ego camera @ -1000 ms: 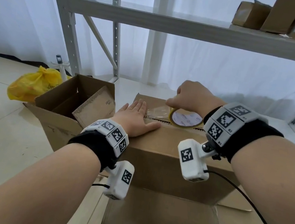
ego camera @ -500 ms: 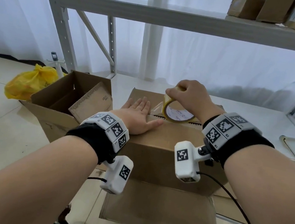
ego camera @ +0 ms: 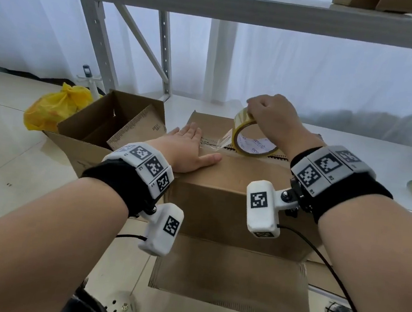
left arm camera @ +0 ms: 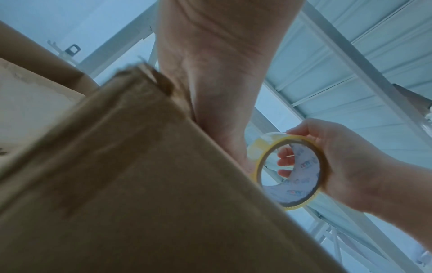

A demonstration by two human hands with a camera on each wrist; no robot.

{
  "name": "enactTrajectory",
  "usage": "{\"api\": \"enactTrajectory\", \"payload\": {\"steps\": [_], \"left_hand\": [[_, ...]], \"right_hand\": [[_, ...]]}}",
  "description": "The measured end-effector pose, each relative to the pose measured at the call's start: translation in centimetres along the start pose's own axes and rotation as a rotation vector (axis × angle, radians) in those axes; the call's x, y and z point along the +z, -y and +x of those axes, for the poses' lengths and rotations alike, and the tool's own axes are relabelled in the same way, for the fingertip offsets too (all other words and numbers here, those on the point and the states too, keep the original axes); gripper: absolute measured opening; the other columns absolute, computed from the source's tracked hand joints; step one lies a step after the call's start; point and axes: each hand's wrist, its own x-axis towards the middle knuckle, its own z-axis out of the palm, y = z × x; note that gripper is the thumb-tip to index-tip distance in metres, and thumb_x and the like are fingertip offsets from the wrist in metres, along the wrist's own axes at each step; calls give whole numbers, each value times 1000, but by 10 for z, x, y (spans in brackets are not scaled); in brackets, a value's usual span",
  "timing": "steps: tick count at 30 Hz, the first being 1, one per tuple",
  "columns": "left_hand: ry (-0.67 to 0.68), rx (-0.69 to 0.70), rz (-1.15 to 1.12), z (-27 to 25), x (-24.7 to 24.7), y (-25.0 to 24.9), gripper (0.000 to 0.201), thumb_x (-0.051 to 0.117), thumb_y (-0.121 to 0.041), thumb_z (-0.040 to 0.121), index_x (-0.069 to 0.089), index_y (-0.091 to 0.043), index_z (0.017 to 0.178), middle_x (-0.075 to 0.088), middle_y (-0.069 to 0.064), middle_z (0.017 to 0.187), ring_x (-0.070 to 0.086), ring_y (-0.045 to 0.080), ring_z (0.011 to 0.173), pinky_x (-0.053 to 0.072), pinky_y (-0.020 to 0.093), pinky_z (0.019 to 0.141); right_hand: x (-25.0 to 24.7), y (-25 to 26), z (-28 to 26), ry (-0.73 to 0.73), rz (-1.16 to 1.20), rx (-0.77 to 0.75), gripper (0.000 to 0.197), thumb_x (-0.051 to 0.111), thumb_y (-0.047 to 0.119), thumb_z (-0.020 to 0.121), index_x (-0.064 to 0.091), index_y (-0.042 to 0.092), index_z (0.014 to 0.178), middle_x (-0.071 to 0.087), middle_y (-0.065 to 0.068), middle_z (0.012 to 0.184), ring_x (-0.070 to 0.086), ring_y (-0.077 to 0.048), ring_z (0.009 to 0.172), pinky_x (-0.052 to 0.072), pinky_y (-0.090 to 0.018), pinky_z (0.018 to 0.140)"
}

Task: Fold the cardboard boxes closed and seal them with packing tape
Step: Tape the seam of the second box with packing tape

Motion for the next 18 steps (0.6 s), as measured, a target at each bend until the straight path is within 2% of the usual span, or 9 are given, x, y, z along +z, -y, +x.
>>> {"api": "enactTrajectory", "payload": {"steps": [1,3,5,7,11,14,16,18], "left_hand": [[4,0,1,1,0,-4,96,17,-75,86,-6,-8,151,-9,9,159,-8,18,147,-4,33,117],[14,37,0,1,1,-16,94,18,-72,88,-6,-7,151,-11,11,159,-9,20,146,-5,34,116],[16,105,-24,1,3,-27,88,18,-68,91,-6,-9,151,-13,10,158,-10,19,146,-7,32,115],[0,158,-53,0,4,-32,82,19,-64,93,-3,-11,152,-11,8,159,-9,17,146,-5,31,115],[-61,194,-61,-6,-2,-12,69,20,-56,97,13,-15,152,4,5,160,6,16,147,4,30,116],[-94,138,-24,-9,-7,5,63,18,-55,98,33,-18,147,19,3,158,26,22,142,17,36,115],[-110,87,44,-6,-8,10,64,19,-57,97,47,-19,139,33,3,153,40,25,133,28,39,110],[-147,48,143,-2,-7,6,68,19,-59,96,62,-13,121,52,7,138,54,25,116,43,41,98]], "right_hand": [[0,-5,-1,-35,29,1,38,48,39,86,64,8,103,61,-9,115,55,-23,98,40,-31,74],[1,-15,-5,-111,116,18,34,59,41,87,57,15,109,56,-4,107,52,-18,93,39,-25,69],[4,-19,-7,-136,168,16,38,63,44,85,58,11,102,54,1,90,50,-15,82,38,-24,65],[7,-16,-7,-134,166,-15,36,66,44,83,62,11,96,57,1,83,51,-14,77,41,-28,68],[9,-10,-7,-143,177,-26,26,64,39,83,68,20,100,66,4,94,59,-11,89,46,-23,73],[7,-10,-10,-152,210,-2,31,63,38,84,69,23,110,66,5,107,58,-10,99,46,-20,78],[9,-8,-10,-164,209,3,40,62,44,81,68,25,116,64,1,116,57,-12,106,47,-26,89],[11,-7,-13,-173,216,11,51,60,52,76,66,27,121,61,-2,121,56,-15,111,46,-32,97]]}}
